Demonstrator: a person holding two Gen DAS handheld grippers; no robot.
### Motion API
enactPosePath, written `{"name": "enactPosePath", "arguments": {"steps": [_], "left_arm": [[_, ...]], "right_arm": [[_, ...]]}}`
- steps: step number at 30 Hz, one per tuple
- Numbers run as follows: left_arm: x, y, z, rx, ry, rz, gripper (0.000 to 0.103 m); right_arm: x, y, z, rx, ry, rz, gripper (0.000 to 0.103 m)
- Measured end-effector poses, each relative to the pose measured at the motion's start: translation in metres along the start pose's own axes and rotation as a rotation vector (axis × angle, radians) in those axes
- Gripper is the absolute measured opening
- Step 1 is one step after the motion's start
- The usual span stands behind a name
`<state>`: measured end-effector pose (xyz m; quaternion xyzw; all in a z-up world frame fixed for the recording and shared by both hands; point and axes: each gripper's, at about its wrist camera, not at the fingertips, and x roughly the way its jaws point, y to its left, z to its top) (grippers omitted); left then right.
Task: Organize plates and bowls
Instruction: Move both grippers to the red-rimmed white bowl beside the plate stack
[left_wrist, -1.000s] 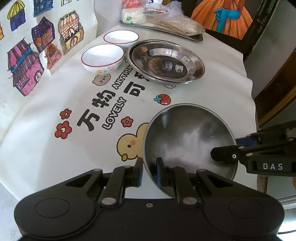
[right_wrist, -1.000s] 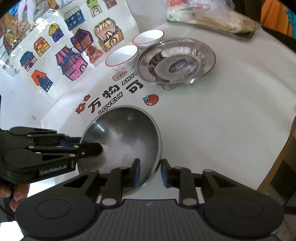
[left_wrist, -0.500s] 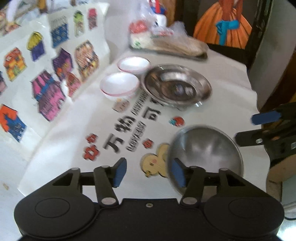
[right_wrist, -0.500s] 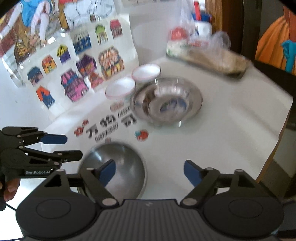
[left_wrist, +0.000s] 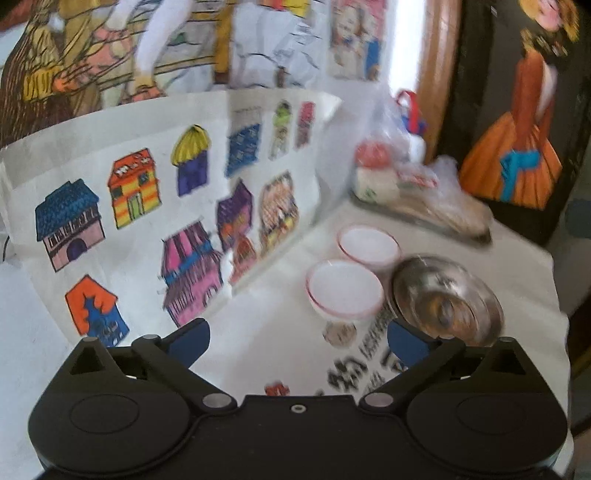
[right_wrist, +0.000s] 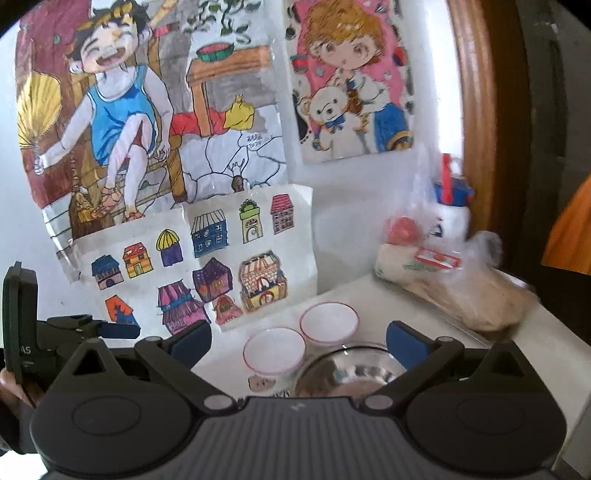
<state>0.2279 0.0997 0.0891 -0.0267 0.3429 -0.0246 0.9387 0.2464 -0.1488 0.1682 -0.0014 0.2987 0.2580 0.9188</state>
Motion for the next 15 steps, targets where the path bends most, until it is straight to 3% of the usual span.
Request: {"name": "enactPosePath", "arguments": {"steps": [5, 15], "left_arm": [[0.034, 0.012, 0.001, -0.071, -0.004, 0.039, 0.102], [0.093, 0.017, -0.008, -0.137, 0.016, 0.06, 0.102]], "right_arm": [[0.061, -0.011, -0.001, -0.026, 0.099, 0.051, 0.102], [0.165, -0.039, -0.005, 0.154, 0.319, 0.198, 0.096]]}}
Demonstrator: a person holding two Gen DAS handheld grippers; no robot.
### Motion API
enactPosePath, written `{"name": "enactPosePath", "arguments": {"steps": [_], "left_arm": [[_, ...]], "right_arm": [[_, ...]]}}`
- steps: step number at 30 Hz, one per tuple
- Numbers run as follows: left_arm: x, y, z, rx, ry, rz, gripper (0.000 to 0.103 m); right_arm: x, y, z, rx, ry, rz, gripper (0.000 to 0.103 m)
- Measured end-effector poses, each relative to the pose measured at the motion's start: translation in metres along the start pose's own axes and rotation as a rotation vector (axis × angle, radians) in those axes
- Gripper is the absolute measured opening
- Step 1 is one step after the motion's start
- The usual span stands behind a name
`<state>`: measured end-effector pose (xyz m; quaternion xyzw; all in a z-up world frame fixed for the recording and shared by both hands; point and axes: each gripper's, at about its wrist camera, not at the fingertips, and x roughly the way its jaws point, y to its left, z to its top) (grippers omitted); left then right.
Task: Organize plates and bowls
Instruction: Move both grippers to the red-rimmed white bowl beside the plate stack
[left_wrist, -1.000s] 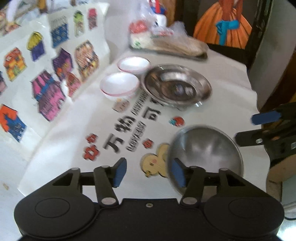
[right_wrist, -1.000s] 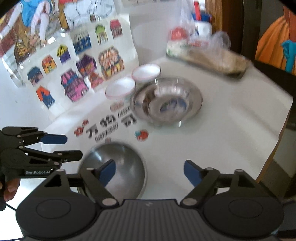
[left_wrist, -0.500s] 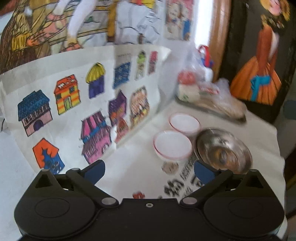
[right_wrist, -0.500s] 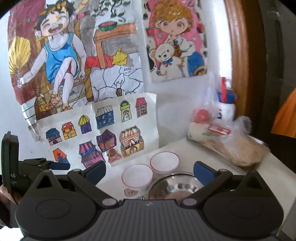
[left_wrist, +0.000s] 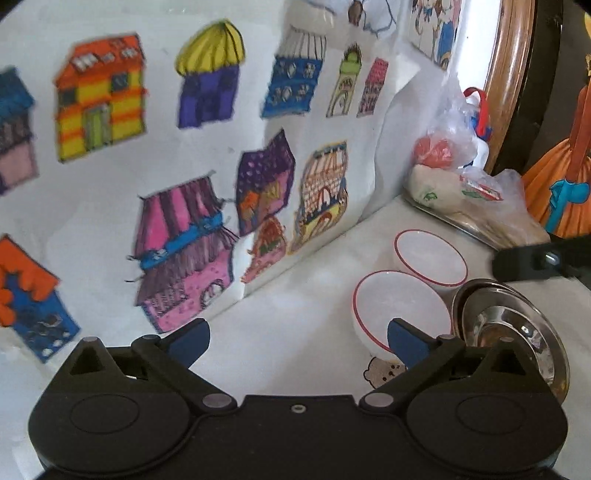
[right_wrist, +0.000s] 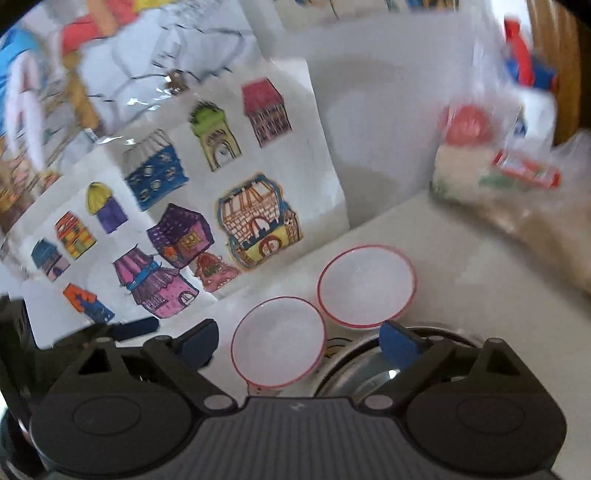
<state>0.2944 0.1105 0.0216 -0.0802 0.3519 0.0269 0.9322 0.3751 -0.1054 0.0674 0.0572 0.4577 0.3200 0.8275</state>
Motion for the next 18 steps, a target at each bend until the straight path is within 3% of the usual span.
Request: {"name": "enactPosePath", "arguments": {"steps": [10, 18], "left_arm": [[0.021, -0.008, -0.001, -0.002, 0.015, -0.02, 0.102], [0.027, -0.009, -0.004, -0.014, 0.044, -0.064, 0.087]], "right_arm": [[0.037, -0.01, 0.011, 0.044, 0.097, 0.063, 0.087], [0.052, -0.006, 0.011, 0.049, 0.163, 0.046, 0.068]]}}
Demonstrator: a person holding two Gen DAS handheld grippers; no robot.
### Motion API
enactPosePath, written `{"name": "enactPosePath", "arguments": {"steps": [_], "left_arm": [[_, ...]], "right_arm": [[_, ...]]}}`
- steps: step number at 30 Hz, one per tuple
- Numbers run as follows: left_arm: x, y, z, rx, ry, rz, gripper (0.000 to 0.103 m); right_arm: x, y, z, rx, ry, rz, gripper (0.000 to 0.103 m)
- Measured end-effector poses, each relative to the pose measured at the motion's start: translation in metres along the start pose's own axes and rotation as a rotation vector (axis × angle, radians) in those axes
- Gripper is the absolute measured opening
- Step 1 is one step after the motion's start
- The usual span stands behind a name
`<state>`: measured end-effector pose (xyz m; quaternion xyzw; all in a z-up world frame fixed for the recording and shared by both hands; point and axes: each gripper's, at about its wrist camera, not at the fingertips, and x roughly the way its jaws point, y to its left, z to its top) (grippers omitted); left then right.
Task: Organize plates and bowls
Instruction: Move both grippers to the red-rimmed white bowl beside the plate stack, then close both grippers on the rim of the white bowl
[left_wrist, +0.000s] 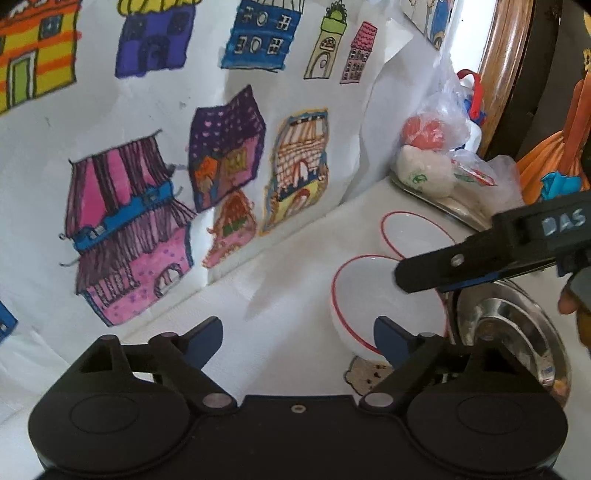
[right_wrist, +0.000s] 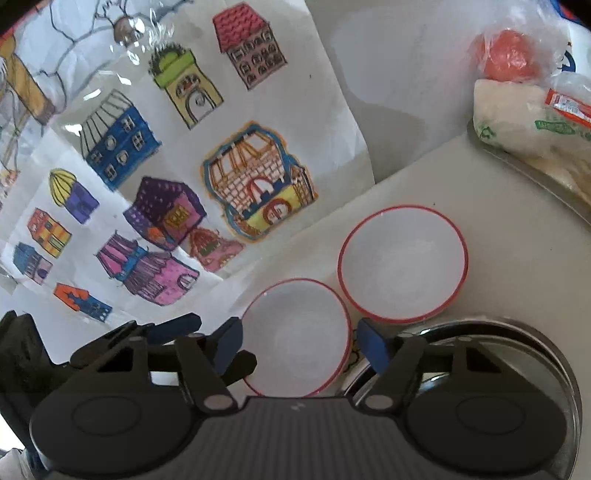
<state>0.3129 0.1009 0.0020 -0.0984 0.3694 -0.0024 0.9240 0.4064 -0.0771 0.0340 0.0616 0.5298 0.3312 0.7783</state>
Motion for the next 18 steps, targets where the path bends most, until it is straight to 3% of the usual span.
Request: {"name": "enactPosePath", "arguments": {"steps": [8, 18], "left_arm": [[0.0028, -0.0003, 0.0021, -0.036, 0.017, -0.055, 0.063], [0.0092, -0.0036, 0.0054, -0.058, 0.042, -0.08, 0.05]], "right_arm": [[0.0048, -0.0005, -0.0004, 0.023, 0.018, -0.057, 0.049], [0.0069, -0.0011, -0.0019, 0.033, 0.022, -0.12, 0.025]]}}
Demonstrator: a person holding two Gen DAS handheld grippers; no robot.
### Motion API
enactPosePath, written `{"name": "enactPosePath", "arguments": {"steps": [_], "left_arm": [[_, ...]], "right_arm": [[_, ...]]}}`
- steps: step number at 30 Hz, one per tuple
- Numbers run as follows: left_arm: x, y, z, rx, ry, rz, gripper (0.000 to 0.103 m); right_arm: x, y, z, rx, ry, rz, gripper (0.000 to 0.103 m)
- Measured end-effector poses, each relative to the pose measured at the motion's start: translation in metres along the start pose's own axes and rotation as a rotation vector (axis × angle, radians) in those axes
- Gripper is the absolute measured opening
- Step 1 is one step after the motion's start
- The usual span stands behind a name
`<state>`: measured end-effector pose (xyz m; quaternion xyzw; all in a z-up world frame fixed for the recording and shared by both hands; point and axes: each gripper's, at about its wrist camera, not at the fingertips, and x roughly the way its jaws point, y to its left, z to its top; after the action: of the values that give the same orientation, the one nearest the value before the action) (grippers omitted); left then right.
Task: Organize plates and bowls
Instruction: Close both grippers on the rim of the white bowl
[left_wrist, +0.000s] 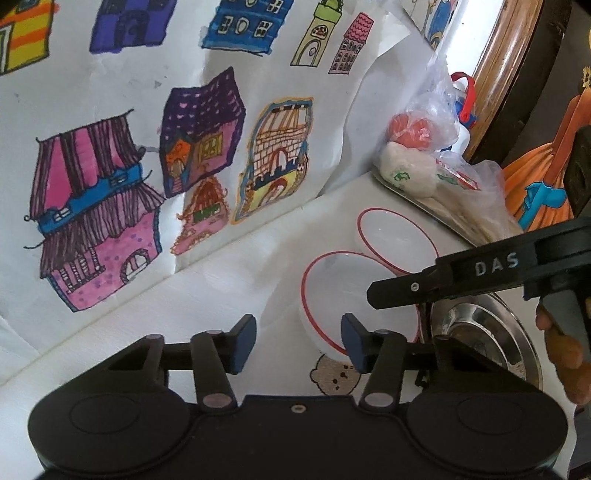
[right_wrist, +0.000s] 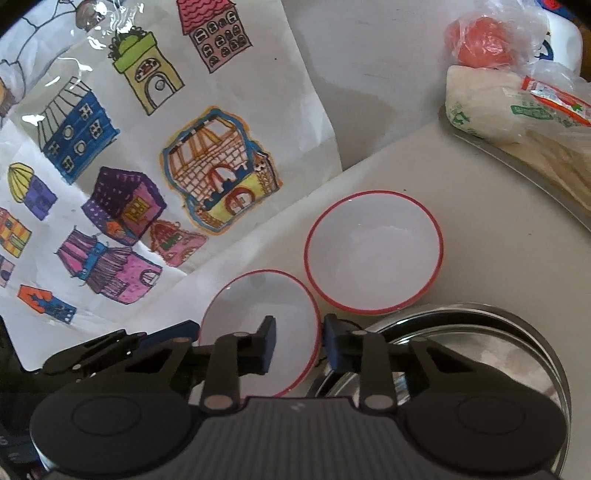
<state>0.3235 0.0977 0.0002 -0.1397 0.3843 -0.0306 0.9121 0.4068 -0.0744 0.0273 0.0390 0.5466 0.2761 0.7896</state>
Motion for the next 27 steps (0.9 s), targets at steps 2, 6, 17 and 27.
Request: {"name": "enactPosePath", "arguments": {"steps": [2, 6, 17, 27], "left_arm": [[0.002, -0.001, 0.0, -0.003, 0.002, -0.009, 0.043], [0.005, -0.002, 0.002, -0.024, -0.002, -0.029, 0.029], [0.007, -0.004, 0.002, -0.061, -0.003, -0.021, 0.018], [-0.016, 0.013, -0.008, -0.106, 0.003, -0.008, 0.012]], "right_arm": [[0.0, 0.002, -0.001, -0.006, -0.001, -0.014, 0.022], [0.0, 0.004, -0.001, -0.015, 0.0, -0.036, 0.018], [0.0, 0.018, -0.011, -0.036, -0.009, -0.104, 0.009], [-0.005, 0.03, -0.034, 0.009, 0.032, -0.032, 0.008]]}}
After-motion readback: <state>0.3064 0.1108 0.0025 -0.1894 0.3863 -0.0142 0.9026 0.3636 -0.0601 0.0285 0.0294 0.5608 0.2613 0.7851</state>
